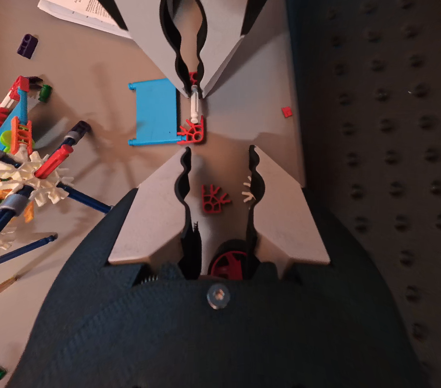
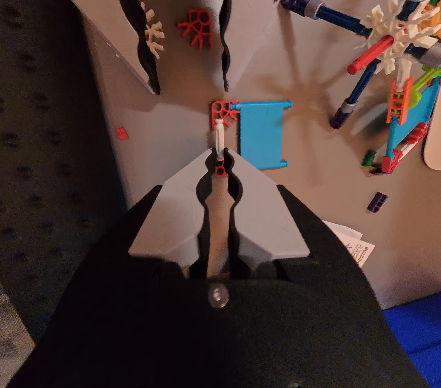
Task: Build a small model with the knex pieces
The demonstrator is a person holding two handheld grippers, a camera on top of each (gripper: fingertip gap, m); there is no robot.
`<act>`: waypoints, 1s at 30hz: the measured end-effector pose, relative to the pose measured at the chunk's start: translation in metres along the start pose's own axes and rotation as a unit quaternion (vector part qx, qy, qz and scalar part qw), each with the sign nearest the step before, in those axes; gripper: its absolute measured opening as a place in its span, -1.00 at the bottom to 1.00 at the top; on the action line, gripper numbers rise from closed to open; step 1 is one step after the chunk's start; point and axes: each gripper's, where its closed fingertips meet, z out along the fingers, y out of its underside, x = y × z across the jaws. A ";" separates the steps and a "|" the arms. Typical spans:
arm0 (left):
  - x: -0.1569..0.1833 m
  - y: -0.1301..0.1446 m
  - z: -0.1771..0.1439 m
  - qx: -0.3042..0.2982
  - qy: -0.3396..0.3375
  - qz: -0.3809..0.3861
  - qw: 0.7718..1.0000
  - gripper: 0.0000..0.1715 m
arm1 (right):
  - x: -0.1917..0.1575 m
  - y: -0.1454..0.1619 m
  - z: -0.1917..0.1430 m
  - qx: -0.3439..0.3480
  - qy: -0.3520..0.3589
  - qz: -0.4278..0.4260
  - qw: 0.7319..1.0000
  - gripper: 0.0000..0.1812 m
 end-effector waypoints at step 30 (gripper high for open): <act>-0.014 -0.020 0.016 0.021 -0.095 0.100 0.990 -0.87 | 0.000 -0.001 -0.003 0.098 -0.063 0.070 0.991 -1.00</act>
